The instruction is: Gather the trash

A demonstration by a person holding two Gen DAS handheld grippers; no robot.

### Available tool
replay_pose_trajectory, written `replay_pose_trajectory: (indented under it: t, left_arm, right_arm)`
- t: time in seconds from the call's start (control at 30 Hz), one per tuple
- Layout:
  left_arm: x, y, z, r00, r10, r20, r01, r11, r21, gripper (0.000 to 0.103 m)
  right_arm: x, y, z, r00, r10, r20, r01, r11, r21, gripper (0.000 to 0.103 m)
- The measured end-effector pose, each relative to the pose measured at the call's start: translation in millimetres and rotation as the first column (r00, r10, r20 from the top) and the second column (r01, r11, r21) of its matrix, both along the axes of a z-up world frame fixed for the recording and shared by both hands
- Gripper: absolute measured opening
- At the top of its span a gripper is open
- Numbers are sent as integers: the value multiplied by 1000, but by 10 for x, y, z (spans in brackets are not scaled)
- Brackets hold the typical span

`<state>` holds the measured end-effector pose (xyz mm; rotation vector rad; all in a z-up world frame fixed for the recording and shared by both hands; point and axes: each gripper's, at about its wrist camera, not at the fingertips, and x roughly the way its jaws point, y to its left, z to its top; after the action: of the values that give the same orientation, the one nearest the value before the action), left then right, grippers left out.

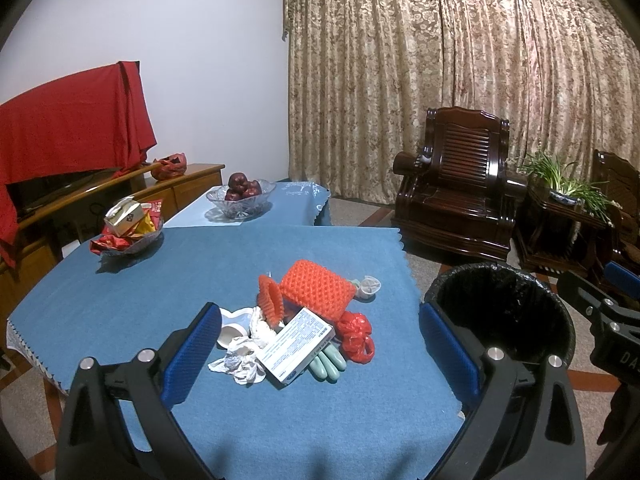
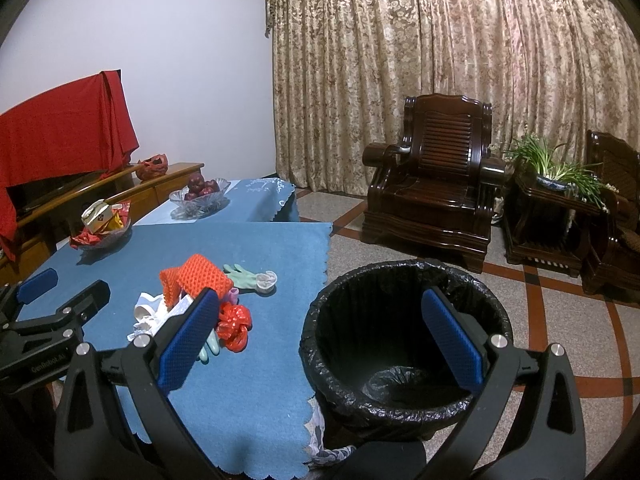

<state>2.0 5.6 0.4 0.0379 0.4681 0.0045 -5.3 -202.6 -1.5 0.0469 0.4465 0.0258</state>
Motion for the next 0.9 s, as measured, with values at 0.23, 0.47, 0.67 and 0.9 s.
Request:
replay_pose_trajectory:
  t: [0.23, 0.47, 0.67, 0.9]
  left_arm:
    - [21, 30, -5, 1000, -1, -4, 1, 1000, -1, 97]
    - [8, 110, -13, 1000, 3, -6, -4, 1000, -4, 97]
    - [47, 217, -53, 1000, 16, -2, -16, 1000, 5, 97]
    - [199, 545, -258, 996, 86, -6, -85, 996, 22, 97]
  right_arm:
    - [21, 79, 39, 1000, 3, 0, -3, 1000, 0, 98]
    - [104, 229, -1, 1000, 13, -6, -13, 1000, 0, 98]
    - [131, 251, -58, 999, 36, -1, -36, 999, 4, 98]
    - [392, 427, -253, 995, 98, -34, -97, 995, 23, 98]
